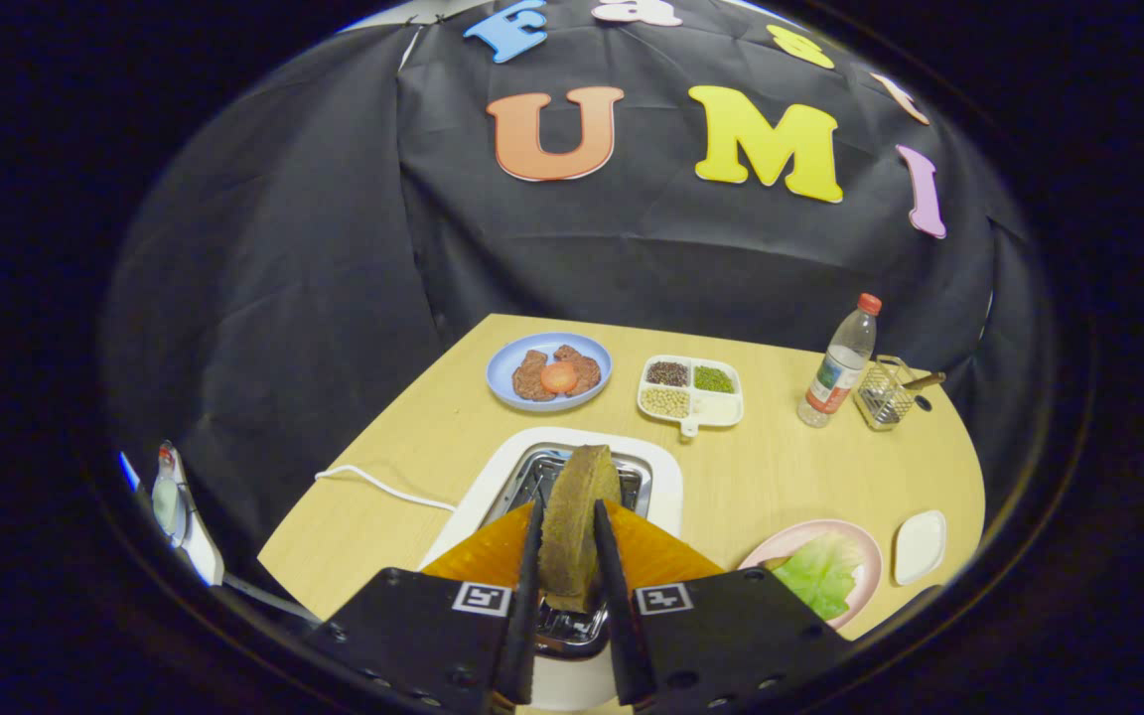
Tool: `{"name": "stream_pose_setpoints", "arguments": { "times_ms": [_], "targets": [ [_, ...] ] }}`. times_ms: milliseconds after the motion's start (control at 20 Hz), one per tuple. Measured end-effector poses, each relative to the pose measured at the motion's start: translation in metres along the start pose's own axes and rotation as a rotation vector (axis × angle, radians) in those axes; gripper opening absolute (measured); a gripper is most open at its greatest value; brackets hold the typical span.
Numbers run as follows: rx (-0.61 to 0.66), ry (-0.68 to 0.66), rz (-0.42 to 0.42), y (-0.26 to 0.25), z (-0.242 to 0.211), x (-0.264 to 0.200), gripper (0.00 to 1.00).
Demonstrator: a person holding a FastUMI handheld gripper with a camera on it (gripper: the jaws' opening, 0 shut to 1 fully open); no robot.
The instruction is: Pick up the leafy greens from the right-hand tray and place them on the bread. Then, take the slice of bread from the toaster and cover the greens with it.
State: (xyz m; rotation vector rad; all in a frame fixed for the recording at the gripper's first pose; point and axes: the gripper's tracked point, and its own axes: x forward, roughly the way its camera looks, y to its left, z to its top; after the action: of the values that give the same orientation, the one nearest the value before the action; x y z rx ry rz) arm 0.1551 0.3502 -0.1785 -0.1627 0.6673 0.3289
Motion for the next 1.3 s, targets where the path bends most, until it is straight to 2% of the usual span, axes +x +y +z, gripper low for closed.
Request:
{"name": "stream_pose_setpoints", "arguments": {
  "times_ms": [50,150,200,400,700,900,1050,1300],
  "targets": [
    [-0.003,-0.009,-0.014,-0.002,0.003,-0.002,0.18],
    [-0.011,-0.016,-0.025,-0.003,0.005,-0.006,0.15],
    [-0.002,-0.027,-0.025,-0.002,0.008,-0.013,0.1],
    [0.026,-0.091,-0.016,0.001,0.034,-0.039,0.1],
    [0.013,-0.233,-0.007,0.0,0.09,-0.101,0.1],
    [-0.03,-0.344,-0.077,-0.028,0.114,-0.143,0.1],
    [-0.033,-0.379,-0.094,-0.046,0.113,-0.157,0.1],
    [0.011,-0.316,-0.121,-0.088,0.065,-0.139,0.1]
  ]
}}
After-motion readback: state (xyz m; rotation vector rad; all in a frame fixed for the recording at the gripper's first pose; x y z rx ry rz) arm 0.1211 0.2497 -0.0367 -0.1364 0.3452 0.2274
